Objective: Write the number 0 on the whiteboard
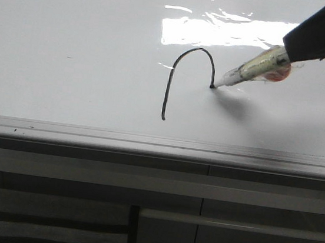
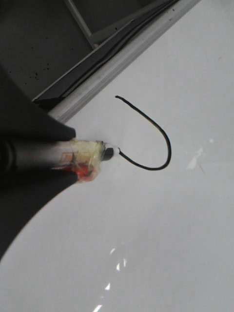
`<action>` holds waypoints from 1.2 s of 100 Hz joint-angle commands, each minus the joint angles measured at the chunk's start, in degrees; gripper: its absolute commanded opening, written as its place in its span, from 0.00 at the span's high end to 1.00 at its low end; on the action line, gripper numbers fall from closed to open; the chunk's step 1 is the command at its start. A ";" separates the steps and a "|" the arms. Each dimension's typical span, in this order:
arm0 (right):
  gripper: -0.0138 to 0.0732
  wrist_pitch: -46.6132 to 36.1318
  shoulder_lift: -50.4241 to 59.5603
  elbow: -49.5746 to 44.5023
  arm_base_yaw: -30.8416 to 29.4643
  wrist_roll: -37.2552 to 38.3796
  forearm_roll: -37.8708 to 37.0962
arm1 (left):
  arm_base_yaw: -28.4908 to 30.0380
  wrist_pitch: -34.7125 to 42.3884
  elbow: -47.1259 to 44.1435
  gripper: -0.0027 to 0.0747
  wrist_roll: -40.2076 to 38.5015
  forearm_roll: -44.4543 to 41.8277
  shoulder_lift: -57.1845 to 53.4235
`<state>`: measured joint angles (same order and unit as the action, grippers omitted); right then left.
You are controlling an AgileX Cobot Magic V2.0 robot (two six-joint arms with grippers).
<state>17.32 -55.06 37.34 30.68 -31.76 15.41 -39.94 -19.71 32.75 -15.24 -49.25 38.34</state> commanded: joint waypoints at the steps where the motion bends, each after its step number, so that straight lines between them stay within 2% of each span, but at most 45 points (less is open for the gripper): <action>1: 0.90 -1.94 0.74 0.60 -0.42 -0.31 0.11 | -0.27 2.67 1.93 0.99 -0.61 -0.78 -0.12; 33: 0.90 -0.57 -2.52 0.45 0.00 -0.31 1.99 | -0.27 2.77 1.93 0.99 -0.61 -0.78 -0.12; 74: 0.90 -6.51 -6.03 0.55 7.25 -0.31 1.99 | -0.27 2.77 1.93 0.99 -0.61 -0.78 -0.12; 120: 0.90 -9.76 -6.07 2.22 7.22 -0.31 1.99 | -0.27 2.77 1.93 0.99 -0.61 -0.78 -0.12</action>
<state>13.21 -61.50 37.40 38.04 -31.76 18.03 -39.94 -19.60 32.75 -15.24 -49.25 38.34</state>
